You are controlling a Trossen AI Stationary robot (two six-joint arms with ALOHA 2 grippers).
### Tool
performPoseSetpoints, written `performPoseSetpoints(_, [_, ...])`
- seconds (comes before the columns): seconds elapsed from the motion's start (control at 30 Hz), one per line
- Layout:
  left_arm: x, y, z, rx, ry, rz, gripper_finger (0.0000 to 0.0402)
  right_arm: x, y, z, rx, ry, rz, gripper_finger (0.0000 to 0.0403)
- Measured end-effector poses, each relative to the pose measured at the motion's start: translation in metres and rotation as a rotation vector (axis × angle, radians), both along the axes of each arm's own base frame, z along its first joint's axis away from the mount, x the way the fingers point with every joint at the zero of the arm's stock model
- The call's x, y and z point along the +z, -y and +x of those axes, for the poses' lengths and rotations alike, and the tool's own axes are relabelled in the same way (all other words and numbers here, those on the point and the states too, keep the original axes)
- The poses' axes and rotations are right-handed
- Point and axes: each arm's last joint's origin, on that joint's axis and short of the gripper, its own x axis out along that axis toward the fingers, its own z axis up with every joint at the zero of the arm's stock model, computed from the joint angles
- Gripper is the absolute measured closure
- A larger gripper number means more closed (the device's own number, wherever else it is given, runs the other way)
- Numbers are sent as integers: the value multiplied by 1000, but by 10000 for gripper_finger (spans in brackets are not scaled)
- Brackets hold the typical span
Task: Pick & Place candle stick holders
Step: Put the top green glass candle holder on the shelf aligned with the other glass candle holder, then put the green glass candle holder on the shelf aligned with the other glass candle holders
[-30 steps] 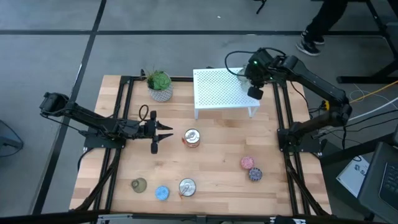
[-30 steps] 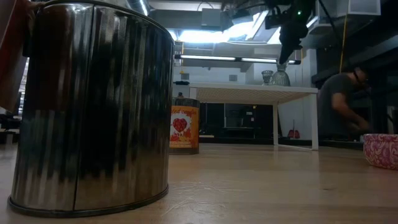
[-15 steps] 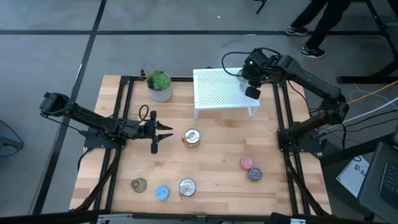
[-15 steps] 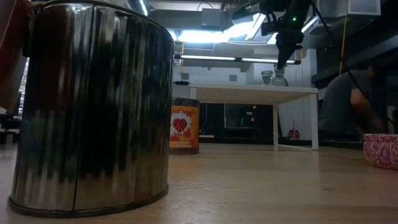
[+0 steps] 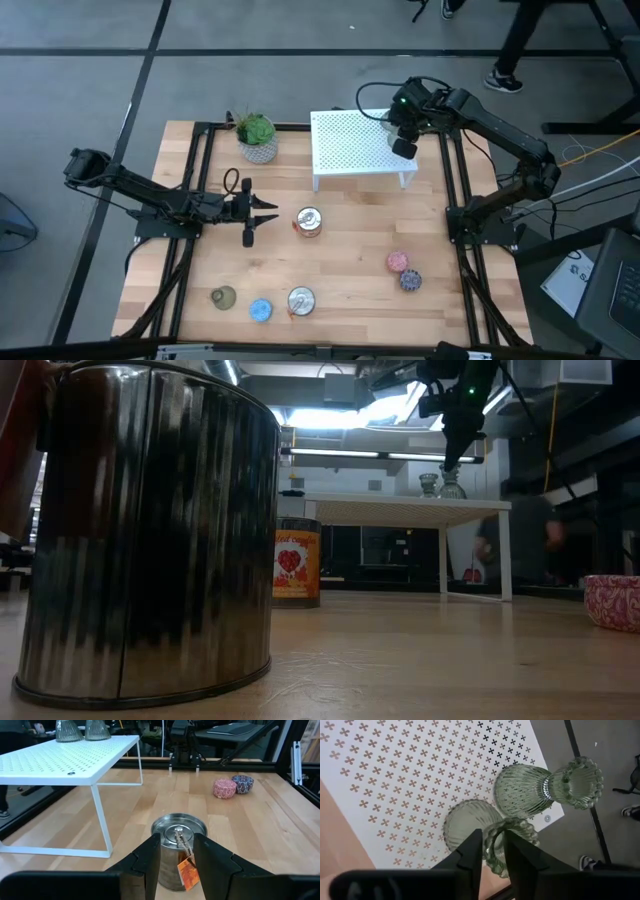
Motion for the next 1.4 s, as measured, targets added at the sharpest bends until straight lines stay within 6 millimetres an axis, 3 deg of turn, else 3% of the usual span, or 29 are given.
performPoseSetpoints(0.3, [0,0,0,6,8,-28,290,3,-2,0,-2,17,22,268])
performPoseSetpoints(0.6, [6,0,2,10,38,-60,290,41,-11,1,-7,132,-20,262])
performPoseSetpoints(0.83, [28,4,10,-59,66,-9,284,50,-29,10,43,290,180,263])
performPoseSetpoints(1.13, [67,19,20,-354,-98,-83,254,48,-71,46,266,445,252,263])
performPoseSetpoints(1.4, [104,50,4,-556,-314,-96,249,32,-128,72,517,491,256,263])
